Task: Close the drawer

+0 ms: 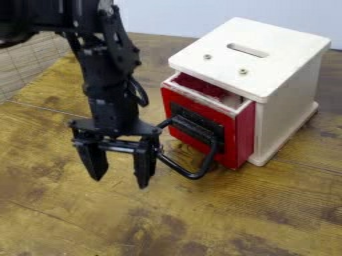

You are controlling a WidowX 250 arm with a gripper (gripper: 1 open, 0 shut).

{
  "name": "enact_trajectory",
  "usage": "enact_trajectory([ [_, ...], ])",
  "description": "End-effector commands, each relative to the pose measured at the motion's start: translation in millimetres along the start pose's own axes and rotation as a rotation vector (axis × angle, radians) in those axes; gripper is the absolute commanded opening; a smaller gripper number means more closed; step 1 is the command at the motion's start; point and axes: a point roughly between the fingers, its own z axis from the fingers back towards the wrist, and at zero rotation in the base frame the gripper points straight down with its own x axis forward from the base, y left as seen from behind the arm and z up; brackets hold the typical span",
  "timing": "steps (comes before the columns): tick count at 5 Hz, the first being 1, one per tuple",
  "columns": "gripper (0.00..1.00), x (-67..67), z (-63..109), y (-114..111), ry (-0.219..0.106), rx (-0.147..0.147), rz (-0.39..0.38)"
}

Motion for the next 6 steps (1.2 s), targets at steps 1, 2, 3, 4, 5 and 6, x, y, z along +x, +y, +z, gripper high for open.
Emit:
enact_trajectory([
  [1, 1.0, 1.3, -2.0, -4, -0.036, -0.018, 0.006],
  [2, 1.0, 6.8, -2.7, 4, -0.045, -0.031, 0.033],
  [3, 1.0, 8.4, -3.4, 14, -0.04, -0.037, 0.05],
  [4, 1.0, 14.9, -4.7, 15, -0.035, -0.042, 0.049],
  [5, 1.0, 21.0, -6.0, 17, -0.029, -0.046, 0.05],
  [6, 1.0, 23.9, -7.6, 14, -0.019, -0.04, -0.026],
])
